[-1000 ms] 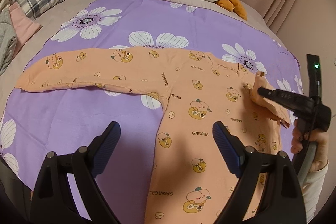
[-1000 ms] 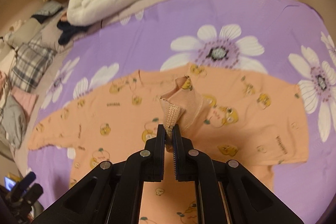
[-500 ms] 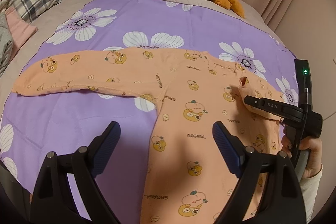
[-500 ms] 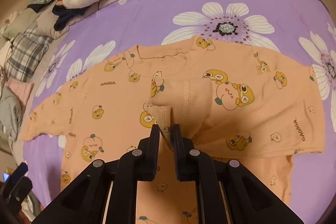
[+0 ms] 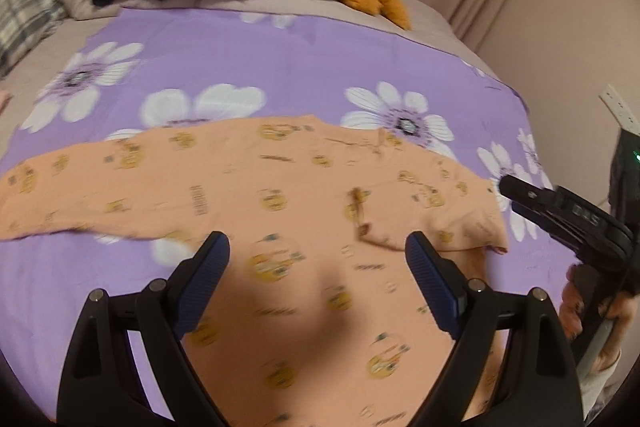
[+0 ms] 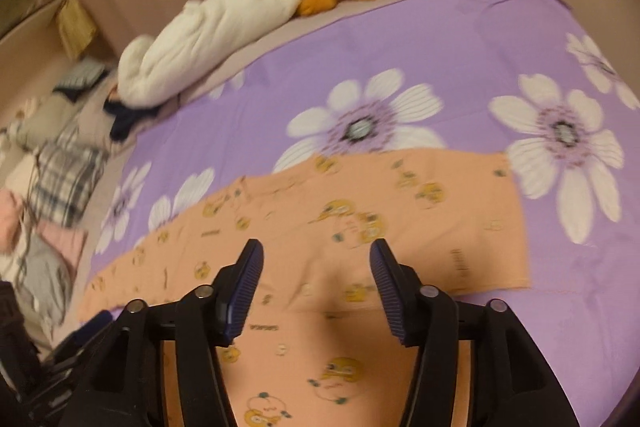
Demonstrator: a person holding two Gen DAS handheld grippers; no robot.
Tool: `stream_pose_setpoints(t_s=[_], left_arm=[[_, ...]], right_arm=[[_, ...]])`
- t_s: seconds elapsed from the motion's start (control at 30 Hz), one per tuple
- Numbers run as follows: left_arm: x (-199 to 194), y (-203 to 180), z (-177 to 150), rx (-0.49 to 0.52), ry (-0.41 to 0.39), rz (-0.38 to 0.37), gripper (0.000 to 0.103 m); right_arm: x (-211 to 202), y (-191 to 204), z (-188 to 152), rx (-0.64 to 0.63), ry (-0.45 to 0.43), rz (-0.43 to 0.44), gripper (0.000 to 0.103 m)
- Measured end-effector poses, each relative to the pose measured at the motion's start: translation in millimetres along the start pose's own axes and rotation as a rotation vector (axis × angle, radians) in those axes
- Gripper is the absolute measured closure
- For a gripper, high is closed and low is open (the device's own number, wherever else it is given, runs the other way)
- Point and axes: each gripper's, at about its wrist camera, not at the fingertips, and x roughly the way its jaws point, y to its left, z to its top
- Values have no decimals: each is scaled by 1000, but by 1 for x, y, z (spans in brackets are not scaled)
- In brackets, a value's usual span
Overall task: Fold small clothes
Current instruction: 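Open the right tool while the left tool grasps the other sleeve cuff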
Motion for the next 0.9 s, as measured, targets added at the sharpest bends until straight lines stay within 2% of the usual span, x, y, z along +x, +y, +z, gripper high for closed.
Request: stream_pose_setpoints(t_s=[0.07, 0.23, 0.37, 0.5, 0.53, 0.67, 0.7, 0.73, 0.8, 0.9], left_arm=[[19, -9, 4, 6, 20, -31, 14], [76, -26, 4, -10, 131, -116, 16], [104, -32, 1, -46, 192, -165, 17], [124, -32, -3, -105, 229, -185, 24], [125, -35, -4, -96, 225, -178, 32], [130, -45, -7, -69, 230, -168, 52], [133, -44, -7, -69, 228, -154, 65], [134, -45, -5, -68, 223, -135, 84], [137, -44, -1, -75, 221, -131, 92], [125, -50, 10, -69, 182, -144, 94]], right_arm=[[-6, -13, -1, 28, -17, -22, 43], [-14, -48, -9, 103, -26, -66, 43], [-16, -68, -16, 137, -24, -104, 43], [-18, -81, -23, 157, -19, -110, 43], [-18, -84, -24, 161, -17, -111, 43], [-17, -89, -28, 164, -15, -127, 43], [-16, -90, -28, 168, -15, -127, 43], [-15, -92, -29, 173, -15, -124, 43], [-14, -93, -31, 180, -10, -117, 43], [-12, -95, -33, 172, -1, -124, 43]])
